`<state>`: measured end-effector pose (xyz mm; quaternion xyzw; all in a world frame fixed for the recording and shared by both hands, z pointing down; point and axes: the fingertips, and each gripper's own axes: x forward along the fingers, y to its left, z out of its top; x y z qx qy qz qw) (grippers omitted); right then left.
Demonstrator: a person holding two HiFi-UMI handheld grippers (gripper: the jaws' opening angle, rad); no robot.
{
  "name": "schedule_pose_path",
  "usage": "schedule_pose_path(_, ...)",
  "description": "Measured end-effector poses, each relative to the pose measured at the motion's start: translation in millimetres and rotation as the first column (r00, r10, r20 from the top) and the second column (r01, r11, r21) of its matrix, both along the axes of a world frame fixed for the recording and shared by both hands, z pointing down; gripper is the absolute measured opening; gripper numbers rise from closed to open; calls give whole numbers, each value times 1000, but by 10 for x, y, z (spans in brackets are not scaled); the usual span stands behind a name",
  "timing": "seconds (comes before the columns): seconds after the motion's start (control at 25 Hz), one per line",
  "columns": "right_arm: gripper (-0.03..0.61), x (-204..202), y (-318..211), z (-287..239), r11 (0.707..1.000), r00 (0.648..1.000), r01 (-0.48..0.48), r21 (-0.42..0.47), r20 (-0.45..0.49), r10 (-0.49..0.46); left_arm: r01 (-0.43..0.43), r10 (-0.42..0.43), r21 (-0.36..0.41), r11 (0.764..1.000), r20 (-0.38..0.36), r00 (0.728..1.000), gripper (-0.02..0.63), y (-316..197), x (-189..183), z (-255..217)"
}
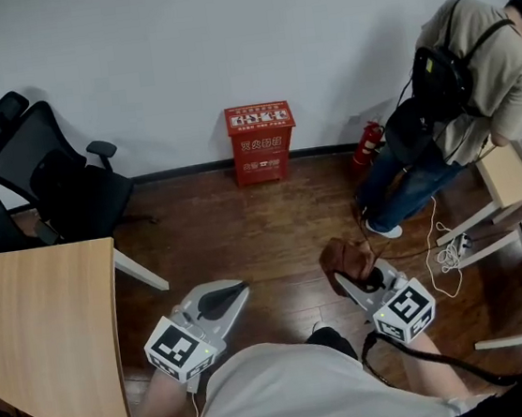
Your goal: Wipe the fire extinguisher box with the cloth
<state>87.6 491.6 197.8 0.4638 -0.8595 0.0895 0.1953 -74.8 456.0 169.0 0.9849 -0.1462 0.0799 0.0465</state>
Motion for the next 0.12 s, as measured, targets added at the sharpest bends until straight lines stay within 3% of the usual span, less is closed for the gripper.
schedule_pose_path(0.12, 52, -119, 55, 2, 1000, 1000, -11, 4, 3, 11, -4, 4, -8, 1000, 4, 1000, 0, 40, -154, 39)
